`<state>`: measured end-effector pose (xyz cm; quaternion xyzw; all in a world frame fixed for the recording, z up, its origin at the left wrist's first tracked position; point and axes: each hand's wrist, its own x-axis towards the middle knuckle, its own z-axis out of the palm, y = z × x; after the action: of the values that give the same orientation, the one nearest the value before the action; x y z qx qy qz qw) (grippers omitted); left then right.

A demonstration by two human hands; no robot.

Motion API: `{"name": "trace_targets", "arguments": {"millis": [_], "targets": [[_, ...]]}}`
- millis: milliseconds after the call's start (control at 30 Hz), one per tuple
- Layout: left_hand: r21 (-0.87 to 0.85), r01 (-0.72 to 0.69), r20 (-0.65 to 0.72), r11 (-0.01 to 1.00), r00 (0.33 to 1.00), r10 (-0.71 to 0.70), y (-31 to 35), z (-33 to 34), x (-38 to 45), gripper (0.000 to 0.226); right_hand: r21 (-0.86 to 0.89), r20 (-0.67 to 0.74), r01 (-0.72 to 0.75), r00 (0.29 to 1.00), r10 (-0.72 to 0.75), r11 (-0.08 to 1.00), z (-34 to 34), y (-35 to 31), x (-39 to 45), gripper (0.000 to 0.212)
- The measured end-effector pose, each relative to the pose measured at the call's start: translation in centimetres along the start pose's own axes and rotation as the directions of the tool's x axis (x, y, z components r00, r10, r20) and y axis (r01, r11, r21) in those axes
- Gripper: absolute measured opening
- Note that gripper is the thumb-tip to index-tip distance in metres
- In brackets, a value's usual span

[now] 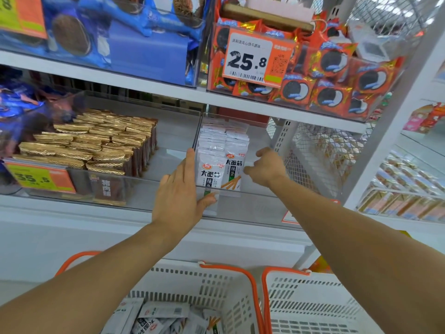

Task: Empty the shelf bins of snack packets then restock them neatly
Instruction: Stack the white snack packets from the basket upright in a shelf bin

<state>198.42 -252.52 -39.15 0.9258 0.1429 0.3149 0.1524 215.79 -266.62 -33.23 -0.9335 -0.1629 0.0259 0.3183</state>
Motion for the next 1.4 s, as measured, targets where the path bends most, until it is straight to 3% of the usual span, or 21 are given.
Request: {"name": "trace_targets", "arguments": {"millis": [67, 133, 200, 267, 300, 333, 400, 467, 533, 633, 700, 800, 933, 1033, 1133, 1267, 1400], "targets": [[0.017, -0.014, 0.012, 1.0, 1.0, 0.013, -0.1, 0.0, 0.0, 0.112, 0.103, -0.192, 0.205, 0.964, -0.183, 0.973, -0.8, -0.9, -2.9, 0.037], [0.022, -0.016, 0.001, 1.0, 1.0, 0.016, -0.3, 0.0, -0.1, 0.106, 0.194, -0.344, 0.477, 0.851, -0.396, 0.857, -0.9, -1.8, -6.7, 0.02], [-0.021, -0.069, -0.133, 0.997, 0.989, 0.066, -0.5, -0.1, -1.0, 0.082, 0.185, -0.332, 0.656, 0.742, -0.582, 0.731, 0.5, -1.4, -10.0, 0.016], [-0.024, -0.216, -0.275, 0.976, 0.94, 0.201, -0.9, 0.2, -3.1, 0.052, 0.147, -0.164, 0.717, 0.697, -0.698, 0.681, 3.5, 0.7, -12.3, 0.013], [-0.032, -0.273, -0.266, 0.962, 0.93, 0.255, -1.2, 0.6, -4.5, 0.044, 0.111, -0.021, 0.709, 0.703, -0.711, 0.697, 5.4, 2.1, -13.2, 0.012], [-0.079, -0.277, -0.179, 0.957, 0.949, 0.26, -1.6, 1.3, -6.0, 0.037, 0.056, 0.153, 0.677, 0.721, -0.676, 0.734, 7.5, 3.8, -13.9, 0.014], [-0.201, -0.077, 0.193, 0.977, 0.974, 0.116, -2.2, 2.7, -9.8, 0.026, -0.076, 0.512, 0.528, 0.748, -0.421, 0.846, 11.9, 7.5, -15.5, 0.025], [-0.155, 0.191, 0.57, 0.969, 0.819, -0.07, -3.8, 5.3, -14.5, 0.026, -0.181, 0.693, 0.346, 0.709, -0.131, 0.921, 15.9, 11.6, -17.6, 0.041], [-0.02, 0.292, 0.77, 0.956, 0.614, -0.172, -5.8, 7.8, -19.7, 0.037, -0.187, 0.723, 0.155, 0.69, 0.029, 0.97, 19.3, 15.4, -20.2, 0.066], [0.148, 0.26, 0.901, 0.954, 0.362, -0.239, -8.0, 10.4, -25.8, 0.073, -0.304, 0.672, 0.108, 0.729, 0.132, 0.946, 22.9, 19.0, -24.0, 0.11], [0.181, 0.244, 0.929, 0.953, 0.276, -0.247, -9.0, 11.6, -28.1, 0.093, -0.351, 0.675, 0.137, 0.723, 0.149, 0.926, 25.4, 20.2, -25.3, 0.12], [0.169, 0.259, 0.912, 0.951, 0.325, -0.25, -9.6, 13.0, -29.8, 0.103, -0.265, 0.741, 0.011, 0.642, 0.197, 0.964, 27.9, 19.8, -26.2, 0.125], [0.22, 0.386, 0.78, 0.896, 0.482, -0.399, -9.5, 13.9, -29.7, 0.094, -0.227, 0.658, -0.096, 0.718, 0.226, 0.969, 27.8, 19.7, -26.6, 0.098], [0.302, 0.4, 0.752, 0.866, 0.458, -0.474, -11.1, 14.0, -29.6, 0.093, -0.142, 0.627, -0.194, 0.742, 0.24, 0.971, 27.8, 20.2, -26.2, 0.081], [0.25, 0.452, 0.714, 0.856, 0.511, -0.479, -12.6, 14.0, -30.2, 0.069, -0.222, 0.593, -0.212, 0.746, 0.305, 0.952, 28.4, 19.9, -26.5, 0.062], [0.097, 0.585, 0.592, 0.806, 0.617, -0.519, -12.5, 13.3, -30.2, 0.026, -0.161, 0.46, -0.333, 0.808, 0.37, 0.929, 29.1, 19.1, -27.3, 0.031], [0.009, 0.609, 0.518, 0.793, 0.675, -0.525, -12.0, 11.4, -29.7, 0.007, 0.02, 0.345, -0.431, 0.85, 0.398, 0.902, 28.8, 17.7, -27.1, 0.06]]}}
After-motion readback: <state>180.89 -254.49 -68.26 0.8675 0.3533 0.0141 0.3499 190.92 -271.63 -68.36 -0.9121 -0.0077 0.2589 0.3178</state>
